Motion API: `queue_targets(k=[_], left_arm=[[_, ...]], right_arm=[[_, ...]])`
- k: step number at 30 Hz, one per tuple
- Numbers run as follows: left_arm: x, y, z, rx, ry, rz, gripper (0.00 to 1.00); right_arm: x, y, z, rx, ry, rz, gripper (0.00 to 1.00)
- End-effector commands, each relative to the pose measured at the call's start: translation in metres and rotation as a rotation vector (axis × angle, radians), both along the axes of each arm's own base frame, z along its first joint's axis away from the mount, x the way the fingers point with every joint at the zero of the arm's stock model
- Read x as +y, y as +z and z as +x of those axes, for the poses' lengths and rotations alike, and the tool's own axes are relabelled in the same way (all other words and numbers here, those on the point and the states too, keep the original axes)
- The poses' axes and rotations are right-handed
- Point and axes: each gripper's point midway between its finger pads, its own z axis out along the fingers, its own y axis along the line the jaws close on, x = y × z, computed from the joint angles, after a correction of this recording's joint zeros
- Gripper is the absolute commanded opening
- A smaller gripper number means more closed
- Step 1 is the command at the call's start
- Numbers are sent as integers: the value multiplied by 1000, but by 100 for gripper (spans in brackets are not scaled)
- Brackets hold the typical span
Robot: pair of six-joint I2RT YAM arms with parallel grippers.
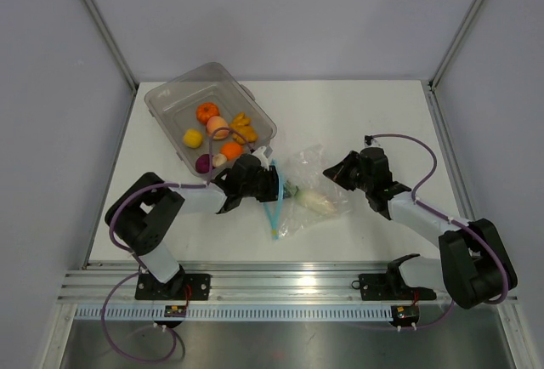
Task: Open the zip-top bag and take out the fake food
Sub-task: Pick up the fake vegetable from the zipper food storage bag.
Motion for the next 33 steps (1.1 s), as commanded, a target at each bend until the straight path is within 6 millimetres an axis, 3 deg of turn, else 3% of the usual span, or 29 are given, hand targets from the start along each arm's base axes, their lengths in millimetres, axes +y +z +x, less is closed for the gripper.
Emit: queue_targets(k=[1,4,9,11,18,24,33], left_arm=[[-6,23,14,-83,8,-16,26],[-10,18,12,-66,-15,-23,32],[-17,1,10,-4,-30,-26,61],[-16,1,13,-12,-14,-18,66],[-9,9,24,-70,28,14,69],[-12,-7,30,-31,33,55,57],[-20,-6,31,-29,11,26,22]], right_arm=[[1,24,11,-75,-10,1,0],[1,24,10,-76,-8,3,0],[1,26,9,-82,-6,10,0],[2,26,9,-82,-2,14,0],[5,25,8,-81,11,27,0],[4,26,8,-90,7,28,0],[6,26,7,-90,14,36,0]])
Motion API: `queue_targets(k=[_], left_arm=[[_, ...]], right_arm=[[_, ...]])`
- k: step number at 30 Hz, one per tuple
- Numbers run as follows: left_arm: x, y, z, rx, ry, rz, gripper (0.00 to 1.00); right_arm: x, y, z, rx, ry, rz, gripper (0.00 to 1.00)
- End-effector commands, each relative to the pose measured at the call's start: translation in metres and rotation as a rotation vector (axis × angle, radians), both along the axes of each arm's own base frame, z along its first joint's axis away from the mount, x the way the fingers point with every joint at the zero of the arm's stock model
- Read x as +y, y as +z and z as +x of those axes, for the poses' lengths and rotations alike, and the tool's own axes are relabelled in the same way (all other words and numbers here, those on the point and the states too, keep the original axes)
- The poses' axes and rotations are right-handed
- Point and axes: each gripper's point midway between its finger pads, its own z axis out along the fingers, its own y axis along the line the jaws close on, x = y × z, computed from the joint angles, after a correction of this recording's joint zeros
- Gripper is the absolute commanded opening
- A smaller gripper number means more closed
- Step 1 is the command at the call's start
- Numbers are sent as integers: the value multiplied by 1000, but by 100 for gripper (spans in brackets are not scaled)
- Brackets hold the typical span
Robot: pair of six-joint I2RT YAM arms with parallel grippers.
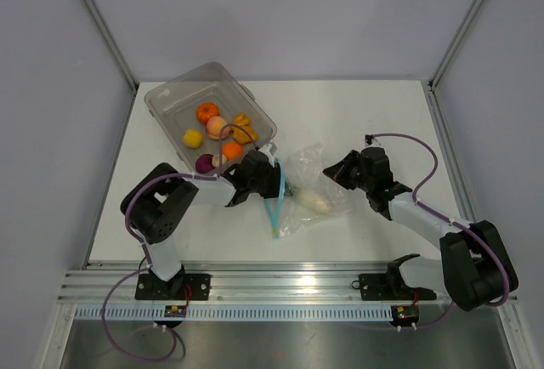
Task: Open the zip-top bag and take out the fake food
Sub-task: Pick up the fake vegetable from the zipper food storage bag.
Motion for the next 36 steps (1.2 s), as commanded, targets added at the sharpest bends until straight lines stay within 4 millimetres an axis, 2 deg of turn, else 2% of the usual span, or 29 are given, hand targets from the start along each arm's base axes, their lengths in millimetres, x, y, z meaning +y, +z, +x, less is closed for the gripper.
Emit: queue_targets(k=[1,3,7,10,19,23,30,36], left_arm=[[-13,17,10,-54,-24,-36,19],[-13,19,9,-58,-33,-37,11],[-12,29,8,-78,-46,-44,5],[-9,35,7,-91,-46,-39,0],[-1,47,7,-132,-29,-25,0],[1,52,8,-143,-24,-27,0],[4,54,8,-145,-16,-24,0],[11,55,12,-139,11,-18,0]], right_arm=[[5,22,7,-74,11,30,0],[4,20,7,-69,6,25,0],[1,17,8,-55,-13,11,0],[-11,11,12,-29,-82,-31,0],[-54,11,13,-34,-317,-82,0],[-66,9,12,-29,-383,-97,0],[-92,-10,5,60,-524,-166,0],[-116,-10,-2,75,-656,-196,0]])
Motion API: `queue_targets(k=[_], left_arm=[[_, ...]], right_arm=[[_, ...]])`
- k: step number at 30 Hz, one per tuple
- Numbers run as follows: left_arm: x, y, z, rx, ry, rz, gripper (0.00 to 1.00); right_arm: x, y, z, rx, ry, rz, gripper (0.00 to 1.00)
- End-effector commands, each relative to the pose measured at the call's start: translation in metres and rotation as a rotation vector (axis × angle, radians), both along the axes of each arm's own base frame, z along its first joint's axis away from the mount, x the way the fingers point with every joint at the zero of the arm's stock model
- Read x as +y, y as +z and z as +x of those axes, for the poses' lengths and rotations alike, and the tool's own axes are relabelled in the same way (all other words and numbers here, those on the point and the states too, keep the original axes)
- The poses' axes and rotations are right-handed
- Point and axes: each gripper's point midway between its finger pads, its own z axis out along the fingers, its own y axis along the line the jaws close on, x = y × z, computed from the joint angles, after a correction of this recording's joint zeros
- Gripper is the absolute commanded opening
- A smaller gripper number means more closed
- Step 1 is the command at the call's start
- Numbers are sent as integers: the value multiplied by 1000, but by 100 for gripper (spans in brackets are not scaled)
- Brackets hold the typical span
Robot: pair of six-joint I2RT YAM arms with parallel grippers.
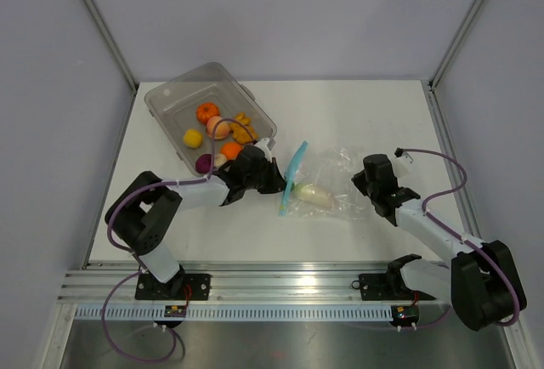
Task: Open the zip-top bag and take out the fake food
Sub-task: Pick up the fake vegetable from the zipper food storage bag.
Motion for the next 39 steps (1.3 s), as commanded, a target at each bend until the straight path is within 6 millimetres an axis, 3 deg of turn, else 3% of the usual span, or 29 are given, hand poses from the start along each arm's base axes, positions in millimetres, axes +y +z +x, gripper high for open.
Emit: queue_targets(k=[1,7,19,24,31,39], left_arm=[[5,21,11,-63,31,-27,0],[16,30,15,-74,63,-27,0],[60,77,41,-221,269,105,0],[67,94,50,-240,305,120,0],[73,138,69,-262,350,66,0],[101,216,97,-333,424,-24,0]], right_arm=[[-25,11,1,-32,-139,-36,0],[-26,7,0,-1,-118,-73,0],[-15,4,4,1,-70,-52,0],[-14,2,5,4,-62,-54,0],[-11,-1,8,9,-50,-53,0],[-10,-2,17,-1,-40,-72,0]])
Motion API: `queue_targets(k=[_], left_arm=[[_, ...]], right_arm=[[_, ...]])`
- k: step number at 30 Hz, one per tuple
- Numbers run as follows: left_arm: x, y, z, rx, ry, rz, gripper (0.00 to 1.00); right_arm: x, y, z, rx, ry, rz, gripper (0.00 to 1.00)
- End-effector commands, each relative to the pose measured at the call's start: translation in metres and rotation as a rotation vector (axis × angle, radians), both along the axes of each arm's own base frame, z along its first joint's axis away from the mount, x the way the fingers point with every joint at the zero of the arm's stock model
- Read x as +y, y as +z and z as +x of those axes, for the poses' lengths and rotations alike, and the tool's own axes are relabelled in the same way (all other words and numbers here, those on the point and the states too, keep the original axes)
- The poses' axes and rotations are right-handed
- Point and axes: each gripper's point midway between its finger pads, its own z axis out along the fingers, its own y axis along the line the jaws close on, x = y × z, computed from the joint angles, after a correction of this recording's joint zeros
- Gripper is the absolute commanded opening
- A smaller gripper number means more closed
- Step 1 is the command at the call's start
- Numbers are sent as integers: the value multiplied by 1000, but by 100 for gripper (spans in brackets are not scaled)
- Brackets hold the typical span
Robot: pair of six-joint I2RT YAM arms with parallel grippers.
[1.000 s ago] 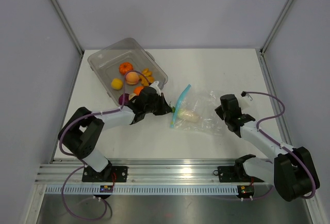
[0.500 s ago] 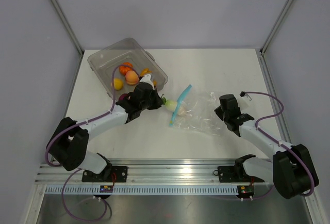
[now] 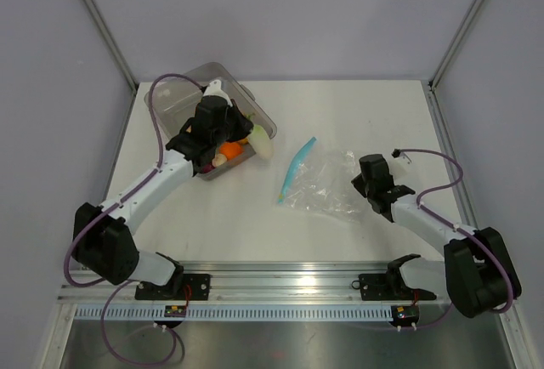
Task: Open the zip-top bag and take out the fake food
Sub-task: Pick up the fake vegetable from the zipper food storage bag, then place the fake vegetable in the bin.
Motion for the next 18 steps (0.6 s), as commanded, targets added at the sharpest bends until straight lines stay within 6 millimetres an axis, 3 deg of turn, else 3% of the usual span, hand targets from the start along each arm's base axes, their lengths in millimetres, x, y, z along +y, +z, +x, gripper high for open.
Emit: queue_targets(k=[1,10,13,18], left_arm=[[14,58,4,-97,22,-54,0],[77,91,41,-166,171,-35,0],[87,89,57,-168,182,35,0],[103,68,82,-125,229,79,0]], right_arm=[[2,19,21,-66,-3,-6,0],[4,23,24,-69,7,-9,0],[3,25,25,-76,3,-12,0],[-1,26,28,-75,-7,-36,0]])
